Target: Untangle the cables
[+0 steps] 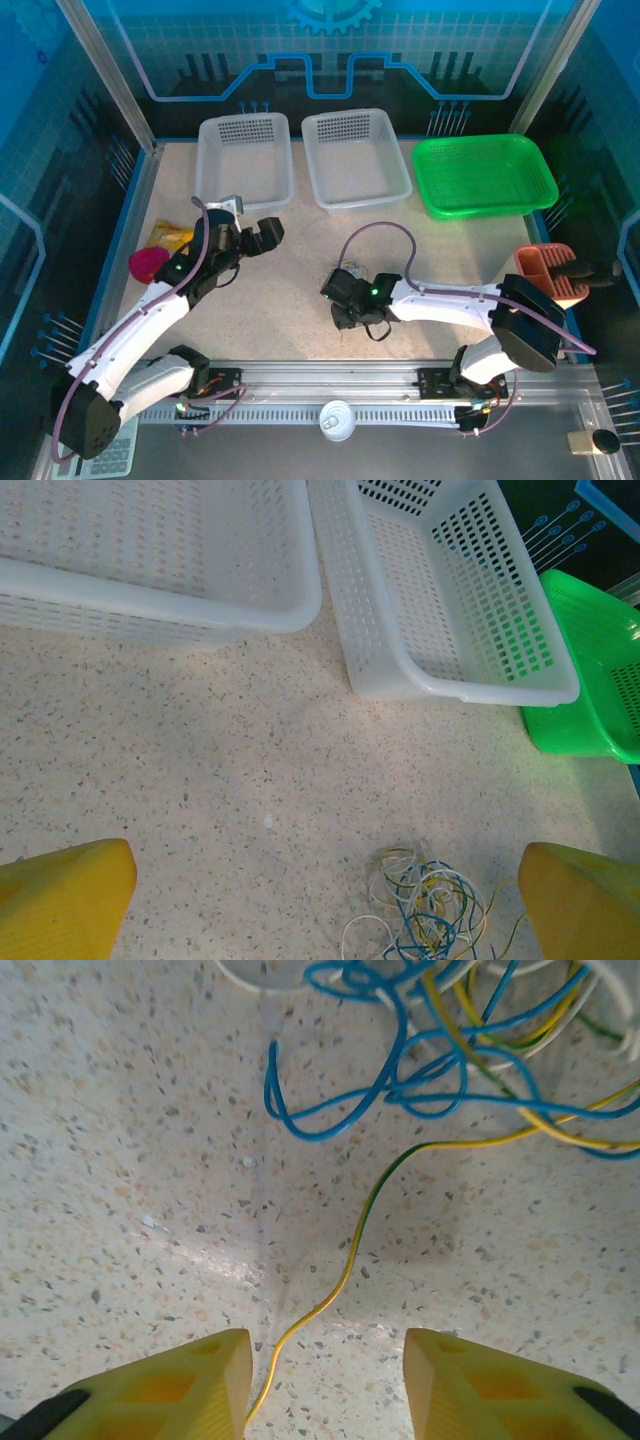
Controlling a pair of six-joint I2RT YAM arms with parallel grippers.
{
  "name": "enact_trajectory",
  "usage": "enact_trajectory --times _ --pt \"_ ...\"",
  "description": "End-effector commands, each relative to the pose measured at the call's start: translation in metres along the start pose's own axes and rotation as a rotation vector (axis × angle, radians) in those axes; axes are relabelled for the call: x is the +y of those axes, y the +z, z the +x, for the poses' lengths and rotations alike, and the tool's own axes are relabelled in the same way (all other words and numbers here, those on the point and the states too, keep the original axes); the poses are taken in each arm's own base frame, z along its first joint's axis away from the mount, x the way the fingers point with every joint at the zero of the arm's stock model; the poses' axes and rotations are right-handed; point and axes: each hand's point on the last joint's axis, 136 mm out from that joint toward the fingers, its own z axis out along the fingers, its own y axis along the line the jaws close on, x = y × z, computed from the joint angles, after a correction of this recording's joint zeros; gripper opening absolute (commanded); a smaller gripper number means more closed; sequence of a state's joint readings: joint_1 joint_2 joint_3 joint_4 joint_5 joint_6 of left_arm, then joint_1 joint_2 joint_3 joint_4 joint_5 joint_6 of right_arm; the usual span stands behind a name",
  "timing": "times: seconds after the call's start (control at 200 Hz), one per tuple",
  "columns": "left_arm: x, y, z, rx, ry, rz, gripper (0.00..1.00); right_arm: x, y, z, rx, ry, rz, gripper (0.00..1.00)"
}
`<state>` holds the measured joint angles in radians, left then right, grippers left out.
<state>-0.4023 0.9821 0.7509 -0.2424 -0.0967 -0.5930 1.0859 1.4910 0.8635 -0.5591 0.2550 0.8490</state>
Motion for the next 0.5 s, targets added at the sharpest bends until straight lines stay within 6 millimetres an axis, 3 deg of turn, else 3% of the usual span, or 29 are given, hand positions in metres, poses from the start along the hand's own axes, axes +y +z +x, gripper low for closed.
enact_trajectory --times 0.0,0.26,0.285,0.495 --pt "-0.011 -0.004 -0.010 -0.019 -0.012 0.021 0.99 -0.001 0.008 0.001 -0.001 0.016 0.032 0.39" --pt "-0.010 -0.004 -0.005 -0.011 -0.010 0.017 0.99 -0.001 0.027 -0.005 0.006 0.017 0.043 0.39" --pt "-0.010 -0.003 -0.004 -0.008 -0.008 0.016 0.99 0.006 0.024 -0.015 -0.014 0.025 0.021 0.39" --pt "-0.008 -0.005 -0.002 -0.008 -0.003 0.010 0.99 0.008 0.031 -0.029 -0.021 0.041 -0.005 0.35"
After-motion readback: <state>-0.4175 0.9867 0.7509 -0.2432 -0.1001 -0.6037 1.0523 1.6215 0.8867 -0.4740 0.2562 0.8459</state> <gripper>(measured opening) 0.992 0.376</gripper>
